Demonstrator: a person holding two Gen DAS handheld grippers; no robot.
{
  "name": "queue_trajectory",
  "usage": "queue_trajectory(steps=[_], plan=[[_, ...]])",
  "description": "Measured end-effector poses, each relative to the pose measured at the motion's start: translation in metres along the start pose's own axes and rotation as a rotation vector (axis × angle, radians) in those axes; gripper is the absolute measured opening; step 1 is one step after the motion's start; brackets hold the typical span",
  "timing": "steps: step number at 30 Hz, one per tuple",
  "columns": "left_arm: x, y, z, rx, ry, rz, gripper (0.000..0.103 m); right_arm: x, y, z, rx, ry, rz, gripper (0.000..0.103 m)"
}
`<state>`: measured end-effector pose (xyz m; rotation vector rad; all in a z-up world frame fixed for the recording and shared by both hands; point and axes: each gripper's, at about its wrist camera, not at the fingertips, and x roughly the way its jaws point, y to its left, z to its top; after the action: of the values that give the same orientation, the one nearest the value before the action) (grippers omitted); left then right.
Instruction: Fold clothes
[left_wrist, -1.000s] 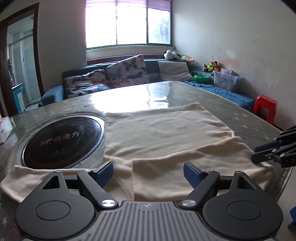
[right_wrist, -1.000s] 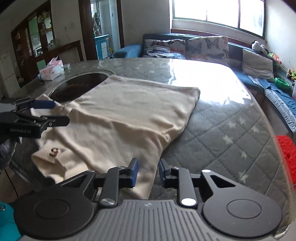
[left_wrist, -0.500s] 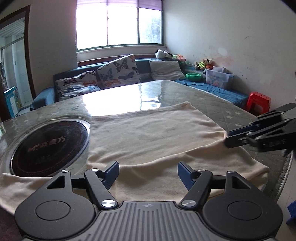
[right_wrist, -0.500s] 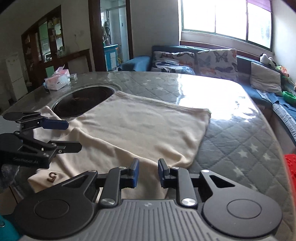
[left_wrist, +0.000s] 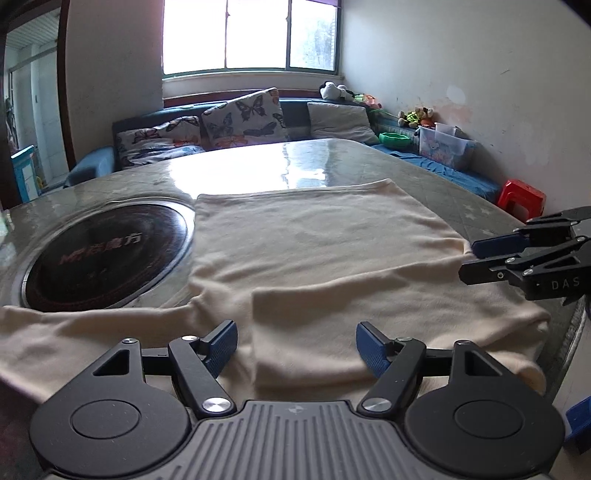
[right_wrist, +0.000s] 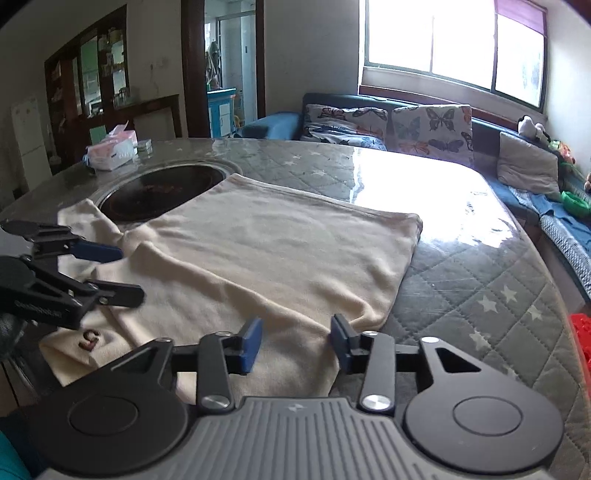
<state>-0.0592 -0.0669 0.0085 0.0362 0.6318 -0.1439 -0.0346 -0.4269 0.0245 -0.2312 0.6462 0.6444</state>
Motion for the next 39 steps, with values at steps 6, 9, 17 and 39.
queue_trajectory(steps=[6,9,17,39], plan=[[-0.016,0.011,-0.002,-0.044,-0.042,0.113,0.076,-0.006,0.010,-0.001,-0.034,-0.016,0.007,0.058],[-0.015,0.017,-0.007,-0.050,-0.028,0.164,0.076,-0.004,0.013,-0.004,-0.033,-0.010,0.010,0.068],[-0.021,0.026,-0.017,-0.075,-0.026,0.201,0.084,-0.006,0.012,-0.003,-0.023,-0.039,-0.008,0.086],[-0.038,0.176,-0.017,-0.498,-0.033,0.607,0.090,-0.006,-0.026,-0.003,0.094,-0.074,-0.134,0.103]])
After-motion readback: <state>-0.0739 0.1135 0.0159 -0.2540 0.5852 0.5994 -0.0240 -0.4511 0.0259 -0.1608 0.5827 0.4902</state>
